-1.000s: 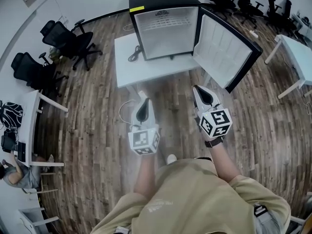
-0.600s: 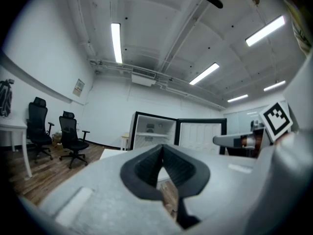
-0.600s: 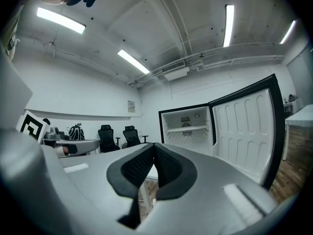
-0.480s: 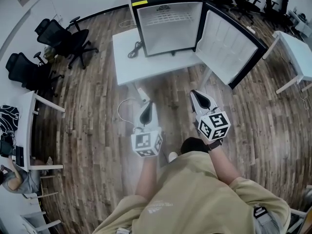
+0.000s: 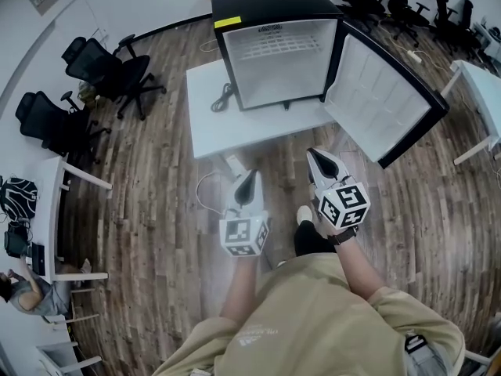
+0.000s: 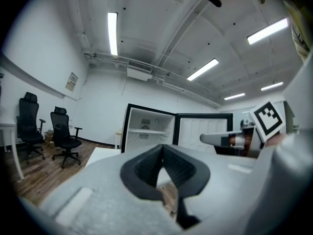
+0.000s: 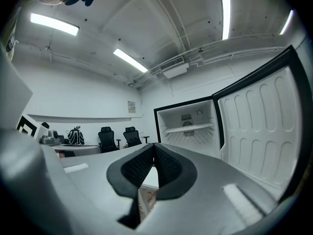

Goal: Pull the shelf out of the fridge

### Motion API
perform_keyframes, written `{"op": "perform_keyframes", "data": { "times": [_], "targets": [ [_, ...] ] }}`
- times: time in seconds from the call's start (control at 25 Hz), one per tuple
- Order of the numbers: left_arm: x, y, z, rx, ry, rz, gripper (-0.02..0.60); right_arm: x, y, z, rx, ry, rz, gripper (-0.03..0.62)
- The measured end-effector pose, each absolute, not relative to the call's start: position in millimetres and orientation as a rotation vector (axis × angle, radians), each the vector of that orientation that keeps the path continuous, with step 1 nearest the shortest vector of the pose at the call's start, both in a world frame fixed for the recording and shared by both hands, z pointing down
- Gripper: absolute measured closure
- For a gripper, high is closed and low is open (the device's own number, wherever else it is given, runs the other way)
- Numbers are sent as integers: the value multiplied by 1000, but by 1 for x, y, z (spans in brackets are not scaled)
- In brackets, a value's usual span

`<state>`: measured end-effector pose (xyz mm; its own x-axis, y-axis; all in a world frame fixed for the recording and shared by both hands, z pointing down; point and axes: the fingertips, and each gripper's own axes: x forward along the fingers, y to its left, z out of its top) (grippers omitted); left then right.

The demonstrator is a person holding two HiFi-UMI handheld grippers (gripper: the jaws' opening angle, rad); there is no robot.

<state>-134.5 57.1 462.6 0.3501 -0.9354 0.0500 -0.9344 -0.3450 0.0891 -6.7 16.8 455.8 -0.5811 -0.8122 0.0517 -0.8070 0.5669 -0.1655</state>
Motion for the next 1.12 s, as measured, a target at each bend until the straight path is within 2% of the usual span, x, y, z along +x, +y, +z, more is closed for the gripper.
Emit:
{"op": "perform_keyframes", "data": {
  "times": [0.36, 0.6, 0.84, 1.12],
  "targets": [
    [-113, -77, 417, 2530, -1808, -48, 580, 13, -121, 420, -1332, 2738, -249, 588],
    [-88, -145, 421, 2506, -1806, -35, 580, 27, -184, 426, -1289, 2769, -296, 588],
    [-70, -182, 440, 2473, -1819, 6, 580, 32, -222, 447, -1220, 2787, -378, 588],
    [-87, -210, 449, 2416, -1852, 33, 580, 13, -266, 467, -1108, 2733, -609, 577]
  ]
}}
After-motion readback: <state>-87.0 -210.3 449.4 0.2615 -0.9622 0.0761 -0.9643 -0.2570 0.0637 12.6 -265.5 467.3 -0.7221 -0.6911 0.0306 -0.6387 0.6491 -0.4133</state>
